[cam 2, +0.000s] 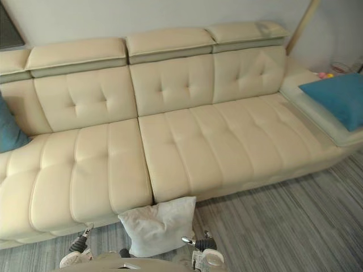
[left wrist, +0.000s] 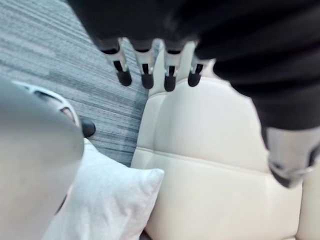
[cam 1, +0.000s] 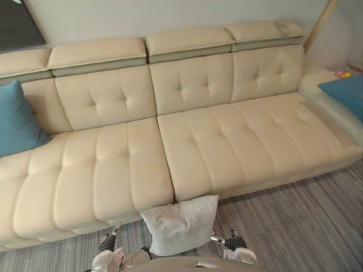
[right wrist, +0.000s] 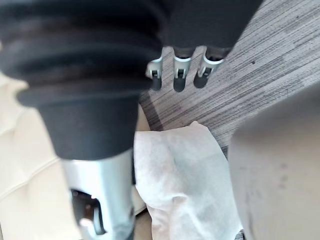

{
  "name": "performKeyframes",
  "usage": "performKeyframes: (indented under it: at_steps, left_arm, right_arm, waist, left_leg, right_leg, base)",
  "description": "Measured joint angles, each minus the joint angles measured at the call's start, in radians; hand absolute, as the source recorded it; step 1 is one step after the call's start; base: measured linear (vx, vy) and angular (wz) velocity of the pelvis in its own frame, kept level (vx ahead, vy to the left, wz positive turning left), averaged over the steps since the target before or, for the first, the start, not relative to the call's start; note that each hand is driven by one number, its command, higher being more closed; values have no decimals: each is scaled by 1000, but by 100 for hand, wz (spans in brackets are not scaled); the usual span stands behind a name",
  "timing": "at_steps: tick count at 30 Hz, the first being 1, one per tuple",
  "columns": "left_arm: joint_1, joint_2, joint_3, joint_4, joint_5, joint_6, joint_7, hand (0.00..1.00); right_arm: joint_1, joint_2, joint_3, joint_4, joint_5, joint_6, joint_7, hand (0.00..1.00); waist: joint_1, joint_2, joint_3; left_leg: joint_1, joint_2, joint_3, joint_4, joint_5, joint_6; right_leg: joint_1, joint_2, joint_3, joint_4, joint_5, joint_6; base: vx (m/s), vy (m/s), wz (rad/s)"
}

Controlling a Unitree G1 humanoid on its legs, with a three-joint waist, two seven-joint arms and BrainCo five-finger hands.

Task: Pick up cushions and gather them together orderly.

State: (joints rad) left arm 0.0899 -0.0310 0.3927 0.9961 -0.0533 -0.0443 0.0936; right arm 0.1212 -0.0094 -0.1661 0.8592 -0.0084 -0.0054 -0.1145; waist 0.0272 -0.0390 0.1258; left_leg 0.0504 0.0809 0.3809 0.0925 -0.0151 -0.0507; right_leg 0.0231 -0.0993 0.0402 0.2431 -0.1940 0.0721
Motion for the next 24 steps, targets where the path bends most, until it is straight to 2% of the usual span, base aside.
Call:
performKeyframes:
  at_steps: [4, 5, 8, 11, 13, 16, 17, 19, 21, 23, 24]
  left_arm:
    - [-2, 3, -23, -3, 19, 0, -1, 0]
    - [-4, 9, -46, -4, 19, 0, -1, 0]
    - [-8, 13, -54, -3, 20, 0, -1, 0]
    - [-48, 23, -92, -3, 30, 1, 3, 0]
    - [-95, 25, -128, -4, 36, 2, 9, 0]
    - [-195, 43, -180, -38, 29, 2, 35, 0]
    - [-202, 46, -187, -49, 22, 1, 38, 0]
    - [-248, 74, -207, -94, 14, 0, 54, 0]
    - [-292, 106, -209, -124, 1, -3, 68, 0]
    - [-393, 174, -206, -137, -25, -7, 83, 0]
    - [-410, 188, -204, -144, -27, -7, 84, 0]
  right_arm:
    - [2, 0, -2, 0, 0, 0, -4, 0]
    - [4, -1, -4, 0, 0, 0, -4, 0]
    - [5, 1, -4, 0, 0, 1, -5, 0]
    - [-29, -13, 0, -2, -7, 1, -20, 0]
    - [-76, -34, 37, -31, -12, 1, -41, 0]
    - [-199, -66, 49, -119, -21, 2, -78, 0]
    - [-213, -73, 51, -139, -24, 3, -86, 0]
    - [-282, -134, 65, -224, -37, -1, -126, 0]
    - [-321, -167, 64, -257, -38, -1, -153, 0]
    - [-406, -207, 36, -266, -38, 2, -189, 0]
    - [-429, -213, 32, -268, -39, 3, -198, 0]
  waist:
    - [1, 2, -2]
    - [4, 11, -8]
    - [8, 8, -9]
    - [12, 15, 18]
    - [1, 38, 60]
    - [3, 44, 143]
    - [5, 44, 153]
    - [1, 54, 212]
    - [0, 57, 237]
    - [2, 60, 274]
    - [2, 61, 291]
  left_leg:
    - [-11, 0, 3, -5, 2, 5]
    - [-21, -3, 2, -4, 0, 8]
    - [-36, -8, 3, 12, -4, 14]
    - [-121, 12, -1, 130, -45, 34]
    - [-264, 58, -28, 287, -93, 48]
    - [-494, 118, -9, 456, -141, 54]
    - [-518, 127, -1, 478, -152, 49]
    - [-623, 159, 8, 567, -176, 53]
    - [-712, 172, 0, 613, -178, 52]
    - [-872, 179, -31, 675, -181, 56]
    - [-891, 181, -33, 683, -181, 56]
  right_leg:
    - [0, 1, 12, -43, 29, -1]
    - [0, 0, 16, -61, 43, 0]
    - [0, -2, 21, -79, 57, 7]
    - [-47, 4, 31, -51, 60, 9]
    - [-166, 33, 46, 50, 54, 12]
    - [-430, 73, 106, 242, 20, 23]
    - [-463, 79, 117, 267, 15, 26]
    - [-585, 98, 144, 360, 0, 21]
    - [-678, 108, 146, 414, 0, 20]
    - [-838, 116, 140, 496, -2, 17]
    - [-857, 119, 141, 507, -1, 16]
  base:
    - [-108, 29, -12]
    - [-58, 41, 2]
    - [-18, 14, 1]
    - [-32, 19, -1]
    - [-170, 42, -6]
    - [-236, 44, -37]
    - [-237, 30, -52]
    - [-242, 27, -35]
    - [-207, 5, -7]
    - [-240, -22, 10]
    - [-135, -28, 6]
